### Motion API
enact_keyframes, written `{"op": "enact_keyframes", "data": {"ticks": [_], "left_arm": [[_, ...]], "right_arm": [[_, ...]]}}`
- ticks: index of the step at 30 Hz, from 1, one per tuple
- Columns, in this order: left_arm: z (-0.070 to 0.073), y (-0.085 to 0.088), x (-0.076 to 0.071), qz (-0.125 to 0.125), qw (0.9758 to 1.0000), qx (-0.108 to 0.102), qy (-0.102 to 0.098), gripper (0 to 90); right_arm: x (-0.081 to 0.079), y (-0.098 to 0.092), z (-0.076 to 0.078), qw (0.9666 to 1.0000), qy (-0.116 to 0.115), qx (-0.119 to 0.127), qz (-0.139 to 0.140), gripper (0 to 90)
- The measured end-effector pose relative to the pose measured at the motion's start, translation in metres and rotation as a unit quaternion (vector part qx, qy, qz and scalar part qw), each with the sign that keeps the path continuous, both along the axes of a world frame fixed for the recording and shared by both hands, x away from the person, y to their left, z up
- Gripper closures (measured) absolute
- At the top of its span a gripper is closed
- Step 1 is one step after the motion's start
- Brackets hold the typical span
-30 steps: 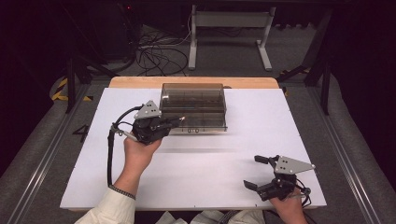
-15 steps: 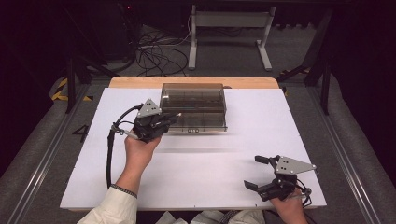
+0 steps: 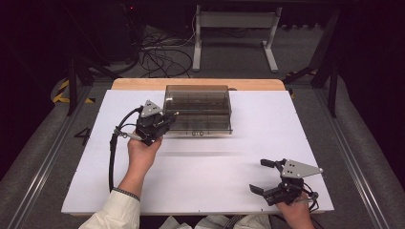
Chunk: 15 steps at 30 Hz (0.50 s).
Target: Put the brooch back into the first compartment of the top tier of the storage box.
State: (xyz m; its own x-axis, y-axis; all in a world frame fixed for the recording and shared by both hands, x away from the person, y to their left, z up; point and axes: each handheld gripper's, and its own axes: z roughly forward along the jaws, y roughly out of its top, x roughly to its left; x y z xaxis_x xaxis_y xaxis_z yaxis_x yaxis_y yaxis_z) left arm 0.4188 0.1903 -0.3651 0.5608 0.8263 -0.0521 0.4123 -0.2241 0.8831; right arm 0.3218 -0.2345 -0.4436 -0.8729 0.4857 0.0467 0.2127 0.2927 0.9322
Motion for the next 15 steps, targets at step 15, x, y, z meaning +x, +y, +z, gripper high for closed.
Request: {"op": "enact_keyframes", "data": {"ticks": [15], "left_arm": [[-0.019,0.001,0.005,0.003,0.9997,-0.022,0.000,81.1]], "right_arm": [[0.000,0.000,0.000,1.0000,0.000,0.000,0.001,2.9]]}}
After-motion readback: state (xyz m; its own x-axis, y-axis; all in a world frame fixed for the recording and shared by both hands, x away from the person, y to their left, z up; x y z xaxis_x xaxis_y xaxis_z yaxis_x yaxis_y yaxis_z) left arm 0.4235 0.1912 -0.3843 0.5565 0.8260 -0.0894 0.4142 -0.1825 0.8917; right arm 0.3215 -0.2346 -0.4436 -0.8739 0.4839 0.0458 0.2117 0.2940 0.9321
